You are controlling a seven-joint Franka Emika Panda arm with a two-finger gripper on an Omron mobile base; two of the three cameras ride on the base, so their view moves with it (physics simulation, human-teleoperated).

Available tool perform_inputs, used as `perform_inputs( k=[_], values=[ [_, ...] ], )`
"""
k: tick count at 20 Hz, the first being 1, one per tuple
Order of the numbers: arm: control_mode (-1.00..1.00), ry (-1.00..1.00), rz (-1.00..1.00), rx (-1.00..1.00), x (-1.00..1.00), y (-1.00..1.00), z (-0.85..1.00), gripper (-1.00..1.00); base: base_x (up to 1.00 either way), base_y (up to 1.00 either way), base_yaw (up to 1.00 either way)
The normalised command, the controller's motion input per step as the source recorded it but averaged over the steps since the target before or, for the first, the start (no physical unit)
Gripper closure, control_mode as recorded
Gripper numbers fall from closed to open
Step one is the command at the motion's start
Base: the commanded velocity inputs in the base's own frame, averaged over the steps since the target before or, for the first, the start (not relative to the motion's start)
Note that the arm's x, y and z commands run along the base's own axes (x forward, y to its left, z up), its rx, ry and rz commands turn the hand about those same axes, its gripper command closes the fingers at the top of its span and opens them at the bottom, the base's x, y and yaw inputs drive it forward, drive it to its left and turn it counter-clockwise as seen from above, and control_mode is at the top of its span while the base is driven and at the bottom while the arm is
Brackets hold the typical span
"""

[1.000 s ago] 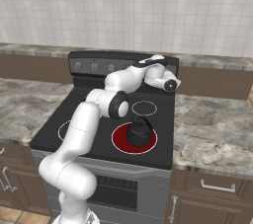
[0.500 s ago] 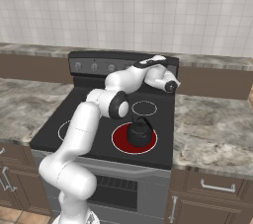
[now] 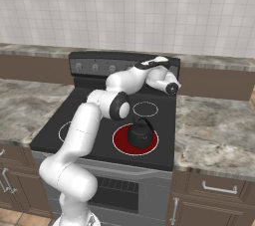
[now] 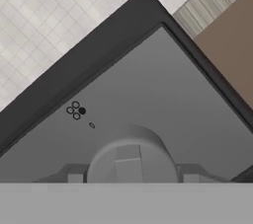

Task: Lower the heat of the kettle.

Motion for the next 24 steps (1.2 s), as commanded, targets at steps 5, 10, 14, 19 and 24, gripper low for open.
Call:
perform_inputs(
  k=[5,10,14,19,24],
  values=[
    [-1.00,0.02,-0.05,0.14,0.00,0.00,0.00,1.00,0.00,0.00,0.00],
    [-1.00,0.05,-0.05,0.16,0.00,0.00,0.00,1.00,0.00,0.00,0.00],
    [-1.00,0.04,-0.05,0.16,0.00,0.00,0.00,1.00,0.00,0.00,0.00],
    [-1.00,0.06,-0.05,0.17,0.00,0.00,0.00,1.00,0.00,0.00,0.00],
    [-1.00,0.10,-0.06,0.18,0.00,0.00,0.00,1.00,0.00,0.00,0.00]
  ],
)
